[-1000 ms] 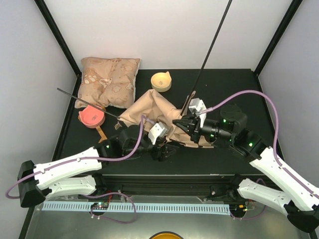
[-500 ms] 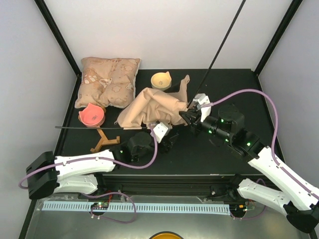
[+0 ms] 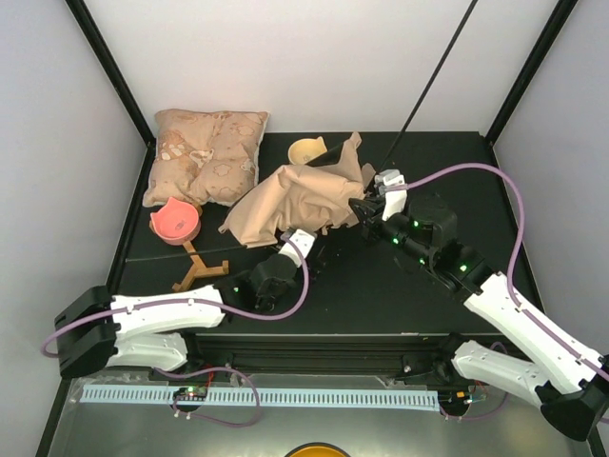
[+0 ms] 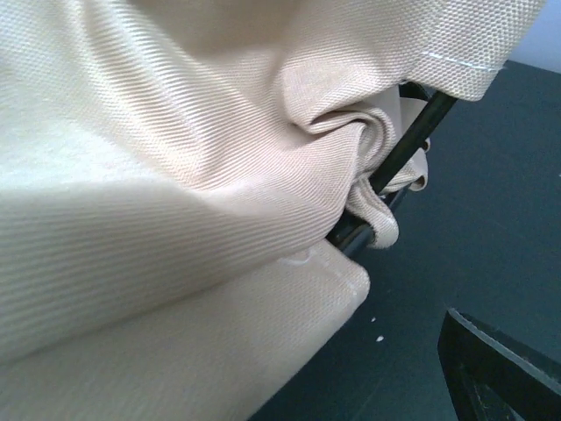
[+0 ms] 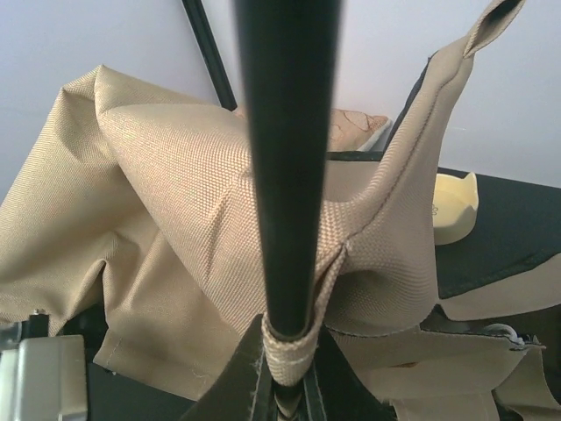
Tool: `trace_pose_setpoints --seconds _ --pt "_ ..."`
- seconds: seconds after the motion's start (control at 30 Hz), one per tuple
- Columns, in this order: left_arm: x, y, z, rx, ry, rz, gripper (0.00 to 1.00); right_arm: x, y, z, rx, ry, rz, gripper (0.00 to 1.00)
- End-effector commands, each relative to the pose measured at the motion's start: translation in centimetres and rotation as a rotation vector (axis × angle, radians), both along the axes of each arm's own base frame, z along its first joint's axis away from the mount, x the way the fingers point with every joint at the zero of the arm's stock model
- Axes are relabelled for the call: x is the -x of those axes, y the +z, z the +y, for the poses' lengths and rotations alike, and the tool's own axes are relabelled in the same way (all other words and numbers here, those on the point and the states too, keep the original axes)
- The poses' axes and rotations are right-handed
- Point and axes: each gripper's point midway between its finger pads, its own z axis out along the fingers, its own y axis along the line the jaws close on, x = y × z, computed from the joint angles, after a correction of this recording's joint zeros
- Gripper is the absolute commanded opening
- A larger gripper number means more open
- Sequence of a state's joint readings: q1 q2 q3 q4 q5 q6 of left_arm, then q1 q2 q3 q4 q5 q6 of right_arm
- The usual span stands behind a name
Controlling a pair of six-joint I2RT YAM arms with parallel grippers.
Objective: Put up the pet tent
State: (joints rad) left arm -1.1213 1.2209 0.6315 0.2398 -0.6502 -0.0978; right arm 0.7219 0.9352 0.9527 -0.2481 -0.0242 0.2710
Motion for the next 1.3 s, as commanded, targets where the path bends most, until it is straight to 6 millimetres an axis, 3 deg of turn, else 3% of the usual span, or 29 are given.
trace_pose_setpoints --seconds 0.0,0.13,0.27,0.37,0.47,0.63,0.7,0.77,0.93,1.0,1.07,1.17,1.27 --pt "0.6 1.3 1.8 0.027 0.033 0.000 0.99 -0.4 -1.9 0.0 0.032 -0.014 0.051 0.01" --pt "3.2 -0.1 1.1 0.024 -0.111 0.160 0.99 -0.6 -2.1 -0.1 0.038 -0.021 0.049 0.01" --pt "9.9 -1.5 -1.8 0.127 -0.453 0.441 0.96 -0.3 -2.4 0.3 0.048 0.016 0.036 0.01" --pt "15.4 -0.3 -3.0 0.290 -0.735 0.558 0.94 0.1 -2.6 1.0 0.064 0.073 0.020 0.01" --pt "18.3 4.0 -3.2 0.455 -0.905 0.574 0.94 0.4 -3.1 1.4 0.101 0.115 0.012 0.01" --pt "19.3 13.8 -2.9 0.615 -0.997 0.520 0.92 1.0 -4.0 1.7 0.157 0.175 -0.017 0.01" --pt "18.8 18.1 -2.5 0.658 -0.980 0.459 0.91 1.7 -4.1 2.0 0.167 0.219 -0.035 0.01" --pt "17.0 21.4 -2.0 0.606 -0.881 0.390 0.91 2.6 -4.3 2.3 0.176 0.279 -0.052 0.01" --pt "12.1 27.6 1.3 0.332 -0.682 0.380 0.95 5.3 -5.2 3.0 0.173 0.428 -0.085 0.01" --pt "10.3 28.3 2.6 0.271 -0.656 0.385 0.99 6.0 -5.5 3.1 0.172 0.465 -0.093 0.01" --pt "8.0 27.6 3.0 0.249 -0.625 0.383 0.99 6.0 -5.7 3.3 0.169 0.472 -0.089 0.01" --pt "6.6 25.9 1.2 0.253 -0.729 0.347 0.99 6.1 -6.2 3.7 0.175 0.499 -0.069 0.01" --pt "6.6 27.1 -0.7 0.333 -0.874 0.166 0.99 5.9 -6.6 4.0 0.177 0.503 -0.042 0.01"
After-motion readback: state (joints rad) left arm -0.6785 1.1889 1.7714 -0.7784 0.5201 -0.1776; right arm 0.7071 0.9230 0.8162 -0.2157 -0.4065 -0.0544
